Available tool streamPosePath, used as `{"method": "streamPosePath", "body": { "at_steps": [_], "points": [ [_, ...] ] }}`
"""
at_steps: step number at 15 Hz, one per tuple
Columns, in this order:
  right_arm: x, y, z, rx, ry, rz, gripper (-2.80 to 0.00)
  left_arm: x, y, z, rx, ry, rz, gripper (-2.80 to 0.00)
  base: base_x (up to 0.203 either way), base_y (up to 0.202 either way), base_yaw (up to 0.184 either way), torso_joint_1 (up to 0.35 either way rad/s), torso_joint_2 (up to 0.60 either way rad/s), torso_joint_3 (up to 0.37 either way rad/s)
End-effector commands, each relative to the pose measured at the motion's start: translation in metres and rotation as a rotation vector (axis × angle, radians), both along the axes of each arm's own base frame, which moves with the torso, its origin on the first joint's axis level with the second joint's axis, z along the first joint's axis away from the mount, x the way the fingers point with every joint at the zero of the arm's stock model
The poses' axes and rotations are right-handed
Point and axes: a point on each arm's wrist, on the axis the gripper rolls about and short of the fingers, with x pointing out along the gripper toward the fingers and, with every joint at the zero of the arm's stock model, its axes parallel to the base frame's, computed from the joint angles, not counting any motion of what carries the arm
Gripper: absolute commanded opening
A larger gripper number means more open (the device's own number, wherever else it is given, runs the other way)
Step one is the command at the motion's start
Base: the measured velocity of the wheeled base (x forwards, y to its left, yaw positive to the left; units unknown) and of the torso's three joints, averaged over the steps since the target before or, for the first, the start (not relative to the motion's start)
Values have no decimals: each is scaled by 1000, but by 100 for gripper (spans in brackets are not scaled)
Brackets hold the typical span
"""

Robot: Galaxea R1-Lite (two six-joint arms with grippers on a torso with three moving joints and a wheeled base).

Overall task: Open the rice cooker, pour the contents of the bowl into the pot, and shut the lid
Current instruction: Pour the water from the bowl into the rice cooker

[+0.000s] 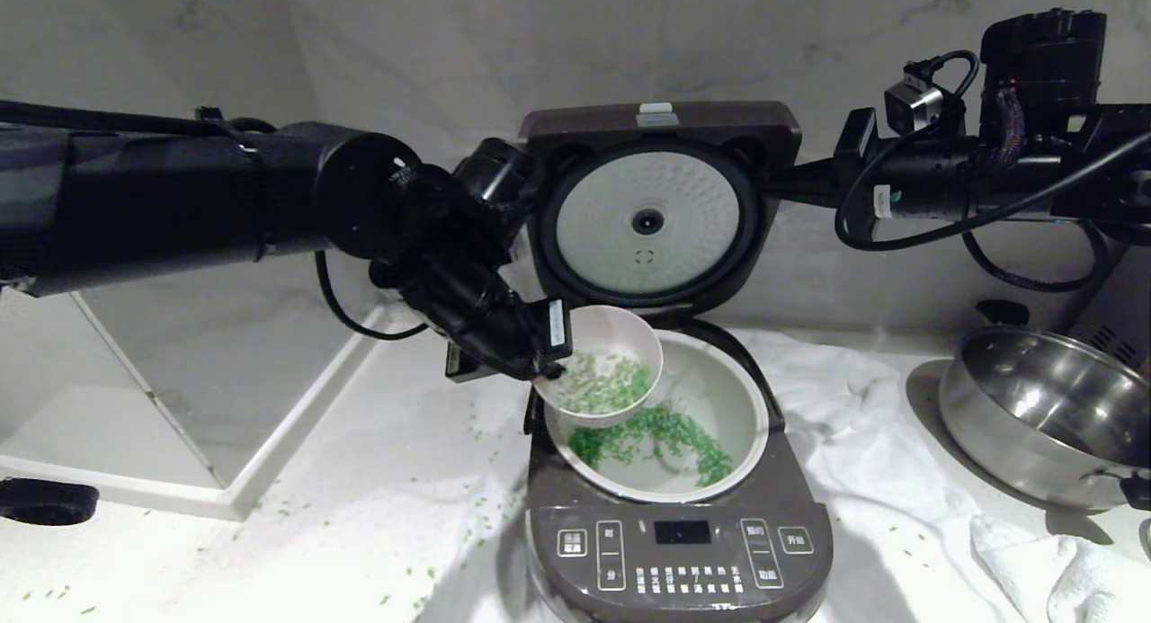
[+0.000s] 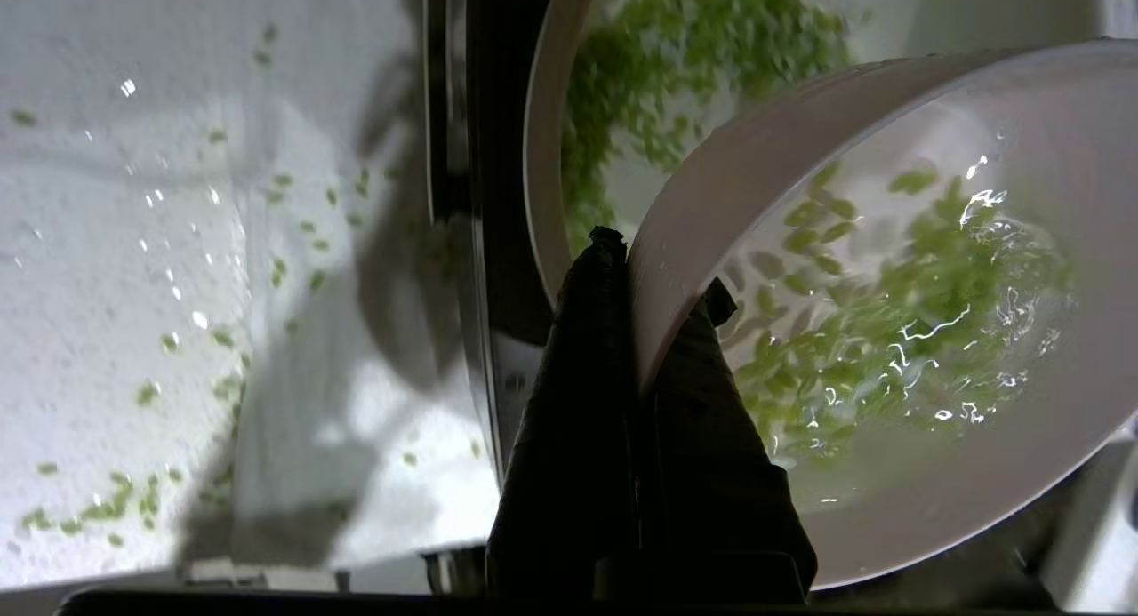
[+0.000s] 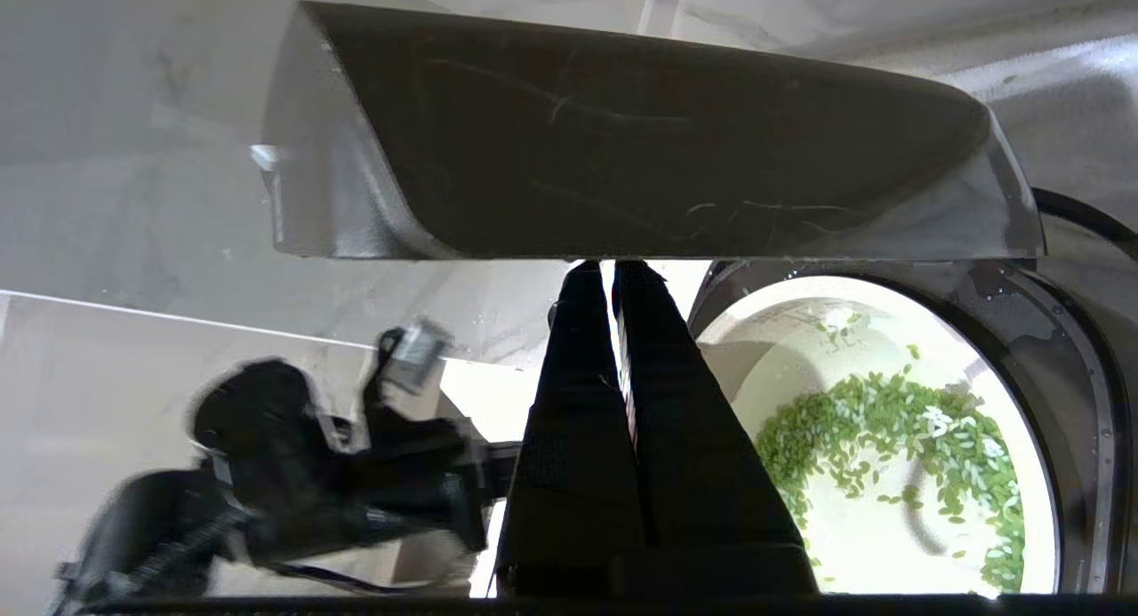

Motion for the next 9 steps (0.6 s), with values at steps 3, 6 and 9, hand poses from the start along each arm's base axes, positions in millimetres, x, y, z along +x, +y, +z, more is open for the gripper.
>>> {"method": "streamPosePath", "body": {
  "at_steps": [3,6,9],
  "points": [
    [0,-5,2,6,-5,-6,-280,6,-21,-25,2,-85,15,-280,0,0,0,0,0,0],
    [2,-8,1,7,-4,-11,-280,11,-30,-36,-97,-213,10,-280,0,0,0,0,0,0],
    [3,-10,3,11,-27,-18,-280,9,-43,-50,-213,-398,-12,-280,0,0,0,0,0,0]
  ]
}}
